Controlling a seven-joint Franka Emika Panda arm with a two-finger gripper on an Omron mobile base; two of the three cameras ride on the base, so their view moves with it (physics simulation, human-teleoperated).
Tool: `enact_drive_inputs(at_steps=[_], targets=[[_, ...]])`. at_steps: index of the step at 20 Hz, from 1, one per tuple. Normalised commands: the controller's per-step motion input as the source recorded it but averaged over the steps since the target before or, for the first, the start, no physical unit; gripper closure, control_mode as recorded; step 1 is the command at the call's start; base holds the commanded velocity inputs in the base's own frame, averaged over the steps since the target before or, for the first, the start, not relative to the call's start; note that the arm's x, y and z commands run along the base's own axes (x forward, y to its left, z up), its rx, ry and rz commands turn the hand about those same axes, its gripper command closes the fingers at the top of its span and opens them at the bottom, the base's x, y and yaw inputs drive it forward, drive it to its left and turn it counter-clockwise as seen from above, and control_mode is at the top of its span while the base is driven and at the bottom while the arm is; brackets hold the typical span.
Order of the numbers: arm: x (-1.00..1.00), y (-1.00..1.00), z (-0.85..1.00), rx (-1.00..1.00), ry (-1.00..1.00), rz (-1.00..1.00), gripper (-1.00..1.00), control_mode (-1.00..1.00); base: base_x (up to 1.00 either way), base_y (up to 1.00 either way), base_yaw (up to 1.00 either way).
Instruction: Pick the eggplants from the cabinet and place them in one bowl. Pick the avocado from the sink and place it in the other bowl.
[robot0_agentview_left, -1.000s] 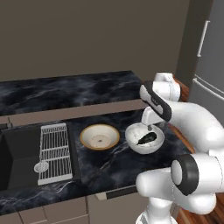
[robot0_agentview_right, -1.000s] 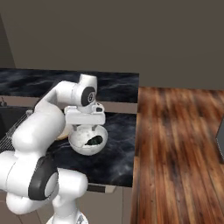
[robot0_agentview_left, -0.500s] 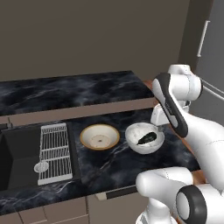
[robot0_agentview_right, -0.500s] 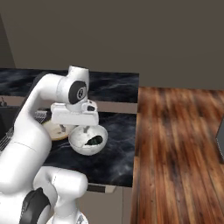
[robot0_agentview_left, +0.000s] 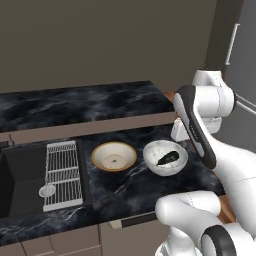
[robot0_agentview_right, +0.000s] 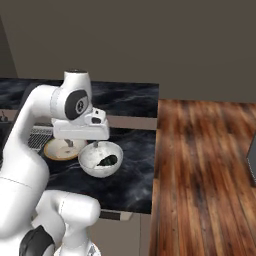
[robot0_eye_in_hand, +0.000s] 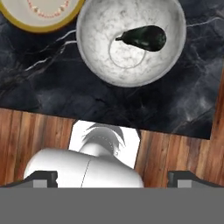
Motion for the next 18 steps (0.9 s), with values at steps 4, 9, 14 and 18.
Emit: enact_drive_inputs(at_steps=[4, 9, 14, 18], targets=[[-0.09, -0.01, 0.2, -0.01, -0.15, -0.11, -1.0, -1.0, 0.0, 0.0, 0.0], [-0.01, -0.11, 0.29, 0.1, 0.0, -0.05, -1.0, -1.0, 0.0, 0.0, 0.0], [-0.02, -0.06, 0.12, 0.05, -0.04, -0.03, -1.0, -1.0, 0.0, 0.0, 0.0], [-0.16, 0.0, 0.0, -0.08, -0.26, -0.02, -1.0, -1.0, 0.0, 0.0, 0.0]])
